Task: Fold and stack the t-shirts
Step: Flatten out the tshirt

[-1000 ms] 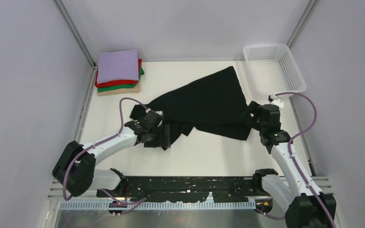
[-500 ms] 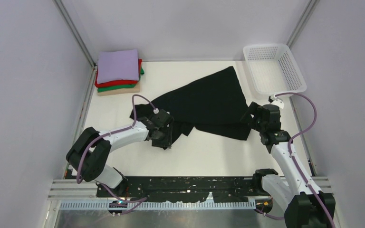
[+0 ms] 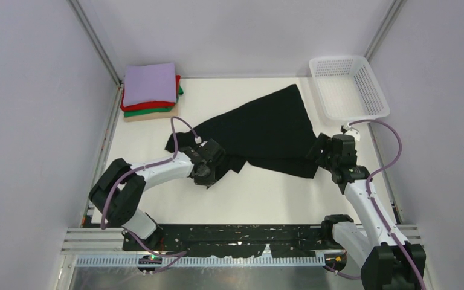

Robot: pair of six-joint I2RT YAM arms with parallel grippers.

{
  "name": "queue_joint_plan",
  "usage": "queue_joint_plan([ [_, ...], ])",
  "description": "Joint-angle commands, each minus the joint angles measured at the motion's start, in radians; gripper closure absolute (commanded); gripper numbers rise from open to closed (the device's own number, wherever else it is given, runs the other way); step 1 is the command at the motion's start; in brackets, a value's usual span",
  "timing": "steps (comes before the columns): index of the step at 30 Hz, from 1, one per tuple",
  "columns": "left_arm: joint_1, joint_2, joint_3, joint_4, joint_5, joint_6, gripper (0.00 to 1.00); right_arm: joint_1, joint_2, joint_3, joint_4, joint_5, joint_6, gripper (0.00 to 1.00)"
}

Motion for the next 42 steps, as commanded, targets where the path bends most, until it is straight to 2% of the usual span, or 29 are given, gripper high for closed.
queue_joint_plan([
  [1, -0.001, -0.087, -0.038, -0.06, -0.079, -0.022, 1.0, -0.005, -0.016, 0.034, -0.128, -0.003, 0.014, 0.04],
  [4, -0.001, -0.146, -0.06, -0.061, -0.087, -0.017, 1.0, -0.004, -0.017, 0.009, -0.159, -0.043, 0.005, 0.01],
  [6, -0.001, -0.173, -0.067, -0.064, -0.087, -0.014, 1.0, -0.005, -0.006, -0.014, -0.164, -0.066, 0.011, 0.05],
  [12, -0.001, -0.229, -0.092, -0.05, -0.085, -0.004, 1.0, -0.003, 0.078, -0.046, -0.1, -0.146, 0.029, 0.32],
  [14, -0.001, -0.235, -0.096, -0.046, -0.085, -0.002, 1.0, -0.002, 0.118, -0.05, -0.073, -0.147, 0.031, 0.37],
  [26, 0.0, -0.275, -0.121, -0.069, -0.135, -0.012, 1.0, 0.024, 0.302, -0.059, 0.044, -0.08, 0.05, 0.54],
  [28, 0.0, -0.285, -0.122, -0.074, -0.148, -0.014, 1.0, 0.024, 0.313, -0.063, 0.062, -0.096, 0.055, 0.61],
  [31, 0.004, -0.303, -0.117, -0.081, -0.174, -0.019, 1.0, 0.03, 0.315, -0.069, 0.094, -0.111, 0.063, 0.84],
  [33, 0.015, -0.325, -0.106, -0.096, -0.206, -0.026, 1.0, 0.03, 0.295, -0.074, 0.121, -0.113, 0.06, 0.93],
  [42, 0.06, -0.6, 0.023, -0.126, -0.399, 0.06, 1.0, 0.03, 0.052, 0.029, 0.173, -0.112, 0.014, 0.95],
])
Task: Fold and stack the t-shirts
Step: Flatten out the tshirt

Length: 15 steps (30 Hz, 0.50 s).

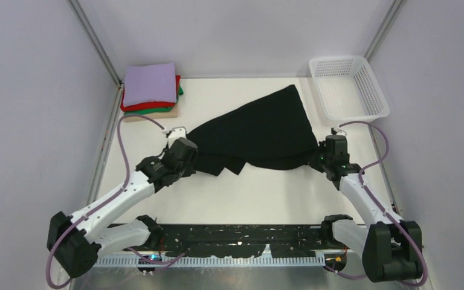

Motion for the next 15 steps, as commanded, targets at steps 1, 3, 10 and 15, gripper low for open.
queue_joint_plan([
  [1, 0.013, -0.156, 0.132, -0.012, -0.168, 0.078, 1.0, 0.002, -0.142, 0.118, 0.068, 0.004, -0.042, 0.95],
  [3, 0.014, -0.215, 0.186, -0.018, -0.21, 0.114, 1.0, 0.003, -0.202, 0.176, 0.04, 0.01, -0.061, 0.95],
  [10, 0.013, -0.429, 0.348, 0.11, -0.257, 0.287, 1.0, 0.002, -0.379, 0.377, -0.02, 0.031, -0.109, 0.95],
  [15, 0.014, -0.503, 0.493, 0.179, -0.162, 0.414, 1.0, 0.002, -0.449, 0.558, -0.052, 0.012, -0.149, 0.95],
])
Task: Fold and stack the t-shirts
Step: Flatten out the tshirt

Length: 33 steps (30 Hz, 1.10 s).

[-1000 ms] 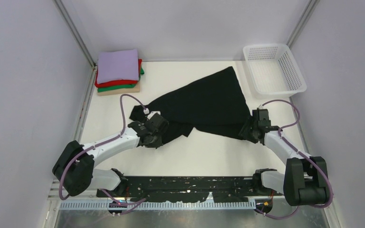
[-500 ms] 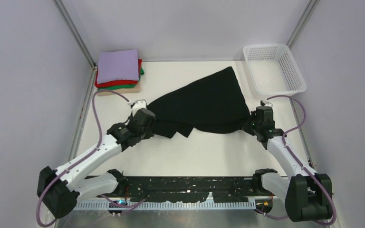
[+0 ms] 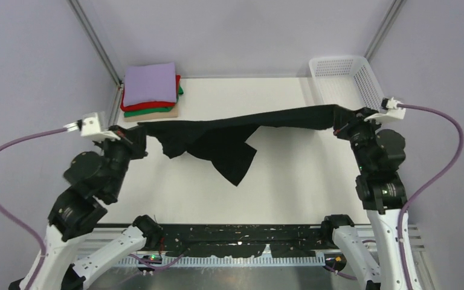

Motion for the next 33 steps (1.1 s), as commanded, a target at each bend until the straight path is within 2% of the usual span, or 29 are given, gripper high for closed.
queue_joint_plan([
  [1, 0.003, -0.045, 0.16, 0.115, 0.061, 0.158, 1.0, 0.002, -0.05, 0.178, -0.015, 0.002, -0.066, 0.95],
  [12, 0.004, -0.018, 0.626, 0.018, 0.365, 0.337, 1.0, 0.002, -0.125, 0.55, -0.141, -0.167, -0.126, 0.95],
  [16, 0.004, 0.048, 0.801, -0.048, 0.405, 0.38, 1.0, 0.001, -0.155, 0.627, -0.181, -0.226, -0.125, 0.95],
  [19, 0.004, 0.101, 0.87, -0.057, 0.387, 0.41, 1.0, 0.002, -0.164, 0.655, -0.191, -0.242, -0.124, 0.95],
  [23, 0.003, 0.155, 0.819, 0.011, 0.252, 0.449, 1.0, 0.002, -0.135, 0.652, -0.209, -0.192, -0.136, 0.95],
  [27, 0.003, 0.226, 0.613, 0.192, -0.057, 0.552, 1.0, 0.002, -0.075, 0.589, -0.213, -0.128, -0.155, 0.95],
  [30, 0.026, 0.331, 0.486, 0.329, -0.262, 0.63, 1.0, 0.002, -0.019, 0.451, -0.161, -0.065, -0.16, 0.95],
  [32, 0.117, 0.424, 0.421, 0.278, -0.237, 0.551, 1.0, 0.001, 0.038, 0.351, -0.128, 0.011, -0.155, 0.95],
  [33, 0.174, 0.48, 0.401, 0.226, -0.143, 0.483, 0.99, 0.001, 0.062, 0.317, -0.117, 0.054, -0.153, 0.95],
])
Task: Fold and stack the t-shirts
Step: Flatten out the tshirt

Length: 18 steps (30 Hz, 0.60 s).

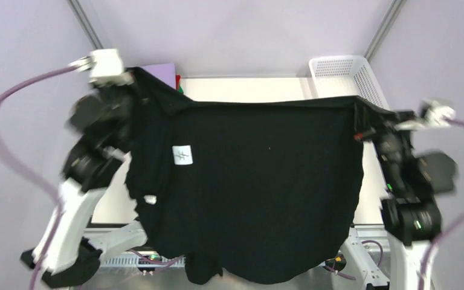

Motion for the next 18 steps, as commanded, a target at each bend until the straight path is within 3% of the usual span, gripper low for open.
queue_joint_plan([
  [1, 0.185, 0.234, -0.113, -0.03, -0.028, -0.155, 0.98, -0.001, 0.207, -0.204, 0.051, 0.223, -0.015, 0.95],
  [3, 0.257, 0.398, -0.151, -0.041, 0.057, -0.215, 0.91, 0.0, 0.315, -0.312, 0.12, 0.252, -0.017, 0.95],
  [5, 0.279, 0.562, -0.163, -0.006, 0.125, -0.225, 0.72, -0.005, 0.459, -0.41, 0.233, 0.257, -0.009, 0.93],
  [6, 0.285, 0.657, -0.134, -0.011, 0.161, -0.229, 0.61, -0.007, 0.566, -0.448, 0.309, 0.253, -0.008, 0.92],
  [8, 0.292, 0.847, 0.005, -0.109, 0.218, -0.258, 0.29, -0.014, 0.75, -0.441, 0.391, 0.233, -0.011, 0.83],
  [9, 0.295, 0.937, 0.093, -0.174, 0.235, -0.273, 0.17, -0.016, 0.806, -0.423, 0.4, 0.225, -0.011, 0.59],
  [10, 0.297, 1.021, 0.189, -0.236, 0.237, -0.294, 0.11, -0.018, 0.903, -0.371, 0.399, 0.224, -0.009, 0.46],
  [11, 0.301, 1.09, 0.272, -0.294, 0.245, -0.312, 0.05, -0.02, 0.942, -0.34, 0.39, 0.22, -0.008, 0.23],
  [12, 0.303, 1.139, 0.34, -0.343, 0.257, -0.327, 0.01, -0.019, 0.995, -0.29, 0.367, 0.211, -0.005, 0.07],
  [13, 0.305, 1.169, 0.387, -0.379, 0.272, -0.344, 0.01, -0.02, 1.007, -0.275, 0.366, 0.194, 0.006, 0.01],
  [15, 0.305, 1.172, 0.392, -0.378, 0.328, -0.372, 0.0, -0.017, 1.007, -0.27, 0.393, 0.163, 0.017, 0.04],
  [18, 0.305, 1.094, 0.266, -0.287, 0.429, -0.422, 0.0, -0.015, 0.955, -0.306, 0.422, 0.139, 0.033, 0.05],
])
